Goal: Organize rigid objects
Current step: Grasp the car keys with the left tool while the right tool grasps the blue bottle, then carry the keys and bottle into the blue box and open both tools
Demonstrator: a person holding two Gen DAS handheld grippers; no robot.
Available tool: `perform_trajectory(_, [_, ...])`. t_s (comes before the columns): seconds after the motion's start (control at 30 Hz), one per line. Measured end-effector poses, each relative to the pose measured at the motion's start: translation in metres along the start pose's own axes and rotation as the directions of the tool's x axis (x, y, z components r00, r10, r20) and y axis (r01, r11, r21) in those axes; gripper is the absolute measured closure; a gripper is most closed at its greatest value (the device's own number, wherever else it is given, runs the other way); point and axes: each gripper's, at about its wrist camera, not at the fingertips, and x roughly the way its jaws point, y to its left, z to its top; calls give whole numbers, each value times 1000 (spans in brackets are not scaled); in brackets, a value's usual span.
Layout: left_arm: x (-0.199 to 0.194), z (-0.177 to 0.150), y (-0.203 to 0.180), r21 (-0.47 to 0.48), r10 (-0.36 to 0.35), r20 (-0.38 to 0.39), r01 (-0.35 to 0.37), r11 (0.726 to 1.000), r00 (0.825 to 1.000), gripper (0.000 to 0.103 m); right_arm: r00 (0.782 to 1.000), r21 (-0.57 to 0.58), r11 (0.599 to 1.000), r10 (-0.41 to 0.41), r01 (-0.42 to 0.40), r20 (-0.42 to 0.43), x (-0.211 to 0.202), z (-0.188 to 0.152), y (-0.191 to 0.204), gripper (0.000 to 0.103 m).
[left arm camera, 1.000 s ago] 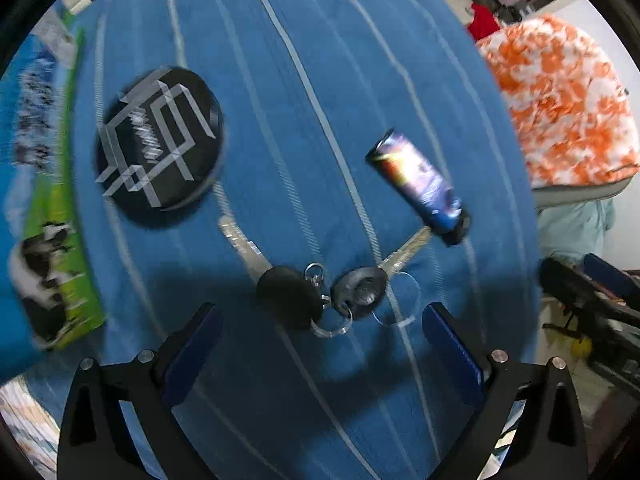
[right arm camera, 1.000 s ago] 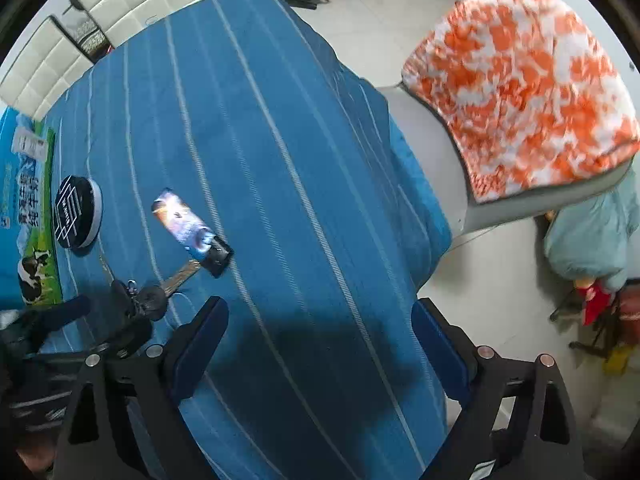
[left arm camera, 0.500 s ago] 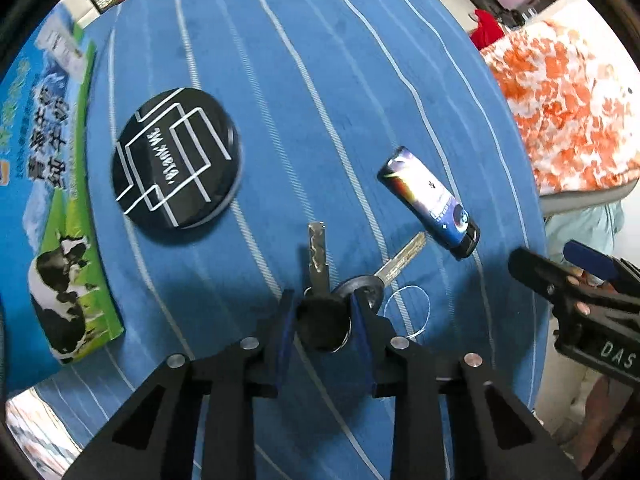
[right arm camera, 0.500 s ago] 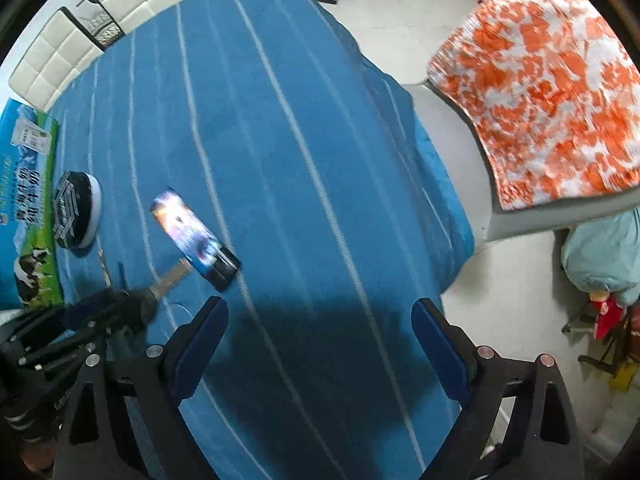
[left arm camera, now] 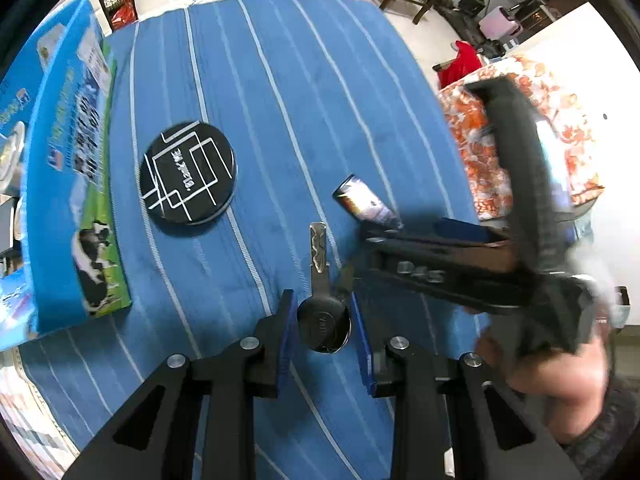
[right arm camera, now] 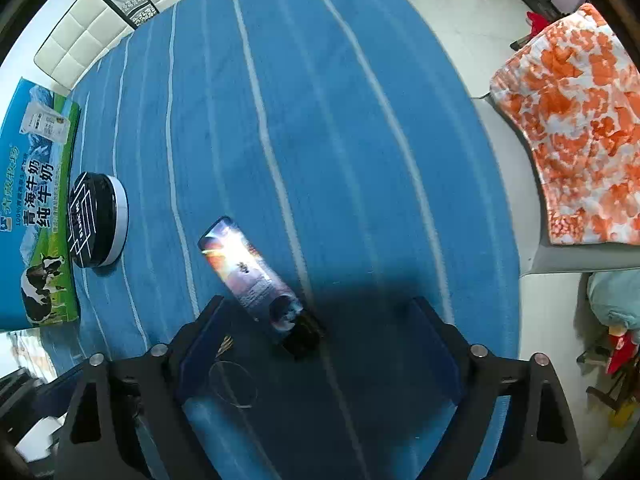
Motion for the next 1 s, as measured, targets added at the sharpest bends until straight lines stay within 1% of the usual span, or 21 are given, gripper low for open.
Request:
perform_trajectory(0.07, [-11, -2, 1, 0, -2, 15, 2, 1000, 1000, 79, 999, -35, 998, -42, 43, 20, 0, -2, 9, 20])
perform_trajectory(0.1, [-16, -2, 3, 2, -4, 19, 4, 1000, 1000, 79, 996, -64, 995, -80, 82, 32, 0, -4, 15, 23])
perform_trajectory(0.13, [-19, -2, 4, 2, -3, 24, 3, 1000, 1000, 79, 993, -84, 990, -108, 112, 51, -1, -5, 20, 34])
perform_trajectory(0.17, [-26, -4, 10, -1, -5, 31, 5, 1000, 999, 79, 991, -101, 987, -116, 123, 73, -3, -7, 24, 50])
perform_trajectory(0.27, [-35, -8, 16, -2, -3, 47, 3, 1000, 999, 79, 987, -141, 979, -139, 150, 86, -5, -12, 38, 70])
perform_trajectory(0.3, [-36, -9, 16, -3, -6, 51, 6, 1000, 999, 79, 987, -136, 979, -141, 151, 82, -5, -13, 39, 73])
perform_trajectory(0.37, [-38, -10, 19, -11, -12, 58, 13, 1000, 998, 79, 987, -112, 982, -141, 149, 76, -8, -15, 41, 75])
perform_trajectory(0.5, [-55, -14, 26, -18, -44, 75, 46, 999, 996, 79, 991, -47, 992, -110, 113, 73, -25, -24, 37, 76])
perform_trajectory(0.6, [-68, -14, 25, -10, -69, 100, 70, 998, 993, 80, 994, -8, 997, -70, 71, 89, -55, -30, 35, 76])
perform_trajectory(0.63, [-75, -14, 25, -5, -76, 112, 78, 997, 991, 80, 993, 2, 999, -49, 49, 104, -71, -33, 36, 76])
perform_trajectory(0.7, [-95, -14, 29, -2, -93, 148, 95, 995, 985, 80, 991, 2, 1000, -31, 31, 133, -94, -36, 42, 76])
perform_trajectory(0.83, [-138, -15, 45, -10, -119, 232, 124, 992, 966, 80, 977, -45, 999, 17, -8, 215, -154, -41, 76, 76])
perform_trajectory(0.9, [-166, -16, 60, -18, -118, 283, 129, 992, 952, 80, 965, -83, 996, 52, -32, 255, -180, -44, 100, 76])
perform_trajectory(0.97, [-187, -19, 75, -29, -106, 323, 121, 992, 941, 80, 959, -114, 992, 87, -58, 271, -193, -45, 125, 76])
perform_trajectory(1.0, [-199, -21, 87, -38, -93, 343, 113, 993, 935, 80, 954, -130, 988, 117, -83, 276, -198, -45, 139, 76])
